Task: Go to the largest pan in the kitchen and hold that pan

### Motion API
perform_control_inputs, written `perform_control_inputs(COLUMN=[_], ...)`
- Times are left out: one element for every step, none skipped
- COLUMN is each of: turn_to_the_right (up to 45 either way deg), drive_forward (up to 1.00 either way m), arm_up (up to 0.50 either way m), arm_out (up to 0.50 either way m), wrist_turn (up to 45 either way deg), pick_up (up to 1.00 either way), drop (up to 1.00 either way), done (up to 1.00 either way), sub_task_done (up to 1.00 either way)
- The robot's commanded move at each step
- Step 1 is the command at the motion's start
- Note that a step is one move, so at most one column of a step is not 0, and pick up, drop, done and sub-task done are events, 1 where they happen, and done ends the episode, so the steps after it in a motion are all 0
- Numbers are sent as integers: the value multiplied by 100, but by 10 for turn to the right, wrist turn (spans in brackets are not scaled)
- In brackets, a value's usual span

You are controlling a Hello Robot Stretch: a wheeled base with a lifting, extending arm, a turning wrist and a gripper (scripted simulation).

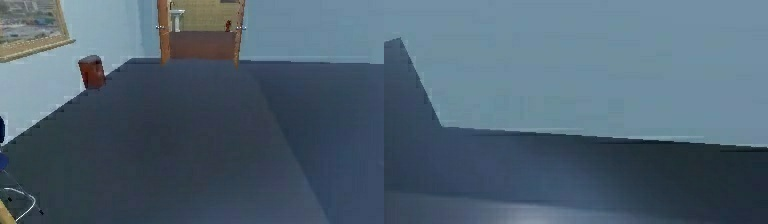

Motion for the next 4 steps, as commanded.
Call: perform_control_inputs(turn_to_the_right=[-210, 0, -60, 0], drive_forward=[0, 100, 0, 35], arm_up=[0, 0, 0, 0], arm_out=[0, 0, 0, 0], wrist_turn=[0, 0, 0, 0], pick_up=[0, 0, 0, 0], drop=[0, 0, 0, 0], done=[0, 0, 0, 0], sub_task_done=[0, 0, 0, 0])
